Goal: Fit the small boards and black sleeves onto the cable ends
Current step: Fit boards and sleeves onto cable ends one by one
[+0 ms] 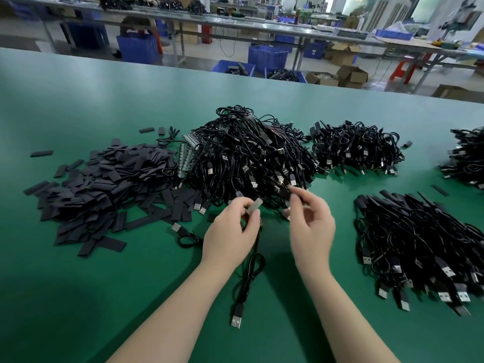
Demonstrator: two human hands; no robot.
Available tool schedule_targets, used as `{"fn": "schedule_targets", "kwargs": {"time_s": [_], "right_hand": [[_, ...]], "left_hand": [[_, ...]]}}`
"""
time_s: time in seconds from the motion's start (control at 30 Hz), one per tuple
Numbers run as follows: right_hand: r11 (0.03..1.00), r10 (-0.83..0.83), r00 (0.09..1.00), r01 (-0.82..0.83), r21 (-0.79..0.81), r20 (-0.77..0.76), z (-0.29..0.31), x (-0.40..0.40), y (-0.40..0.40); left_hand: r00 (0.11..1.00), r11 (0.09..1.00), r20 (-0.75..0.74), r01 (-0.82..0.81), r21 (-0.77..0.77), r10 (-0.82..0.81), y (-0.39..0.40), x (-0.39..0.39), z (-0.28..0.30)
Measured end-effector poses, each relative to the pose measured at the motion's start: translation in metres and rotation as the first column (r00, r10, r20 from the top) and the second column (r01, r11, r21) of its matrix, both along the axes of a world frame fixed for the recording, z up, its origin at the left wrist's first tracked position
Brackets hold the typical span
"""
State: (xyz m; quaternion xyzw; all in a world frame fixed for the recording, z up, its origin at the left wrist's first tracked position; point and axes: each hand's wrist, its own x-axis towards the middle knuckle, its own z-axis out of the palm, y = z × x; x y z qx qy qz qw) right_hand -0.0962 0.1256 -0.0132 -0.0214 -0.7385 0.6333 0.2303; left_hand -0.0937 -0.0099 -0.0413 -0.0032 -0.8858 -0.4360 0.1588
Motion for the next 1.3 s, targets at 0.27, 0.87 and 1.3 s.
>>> {"fn": "schedule_targets", "kwargs": {"time_s": [0.27,0.87,1.3], "right_hand": [[0.945,0.152,0.975,-0.094,-0.314,0.165,-0.017,0.000,0.022],[0.905,0.275,0.947,-0.197,-0.377,0.165,-0.015,0.002,0.018],[0.866,0.426,0.893,-0.357,-0.350,0.142,-0.012,0.003,0.024]], "left_hand": [[0.994,0.996,-0.091,0.067,0.057,-0.062,-0.002,0.005,0.000],[0.988,0.993,-0.107,0.113,0.033,-0.109,-0.001,0.002,-0.001],[0.980,0.971,-0.097,0.185,0.154,-0.171,-0.002,0.002,0.000]]}}
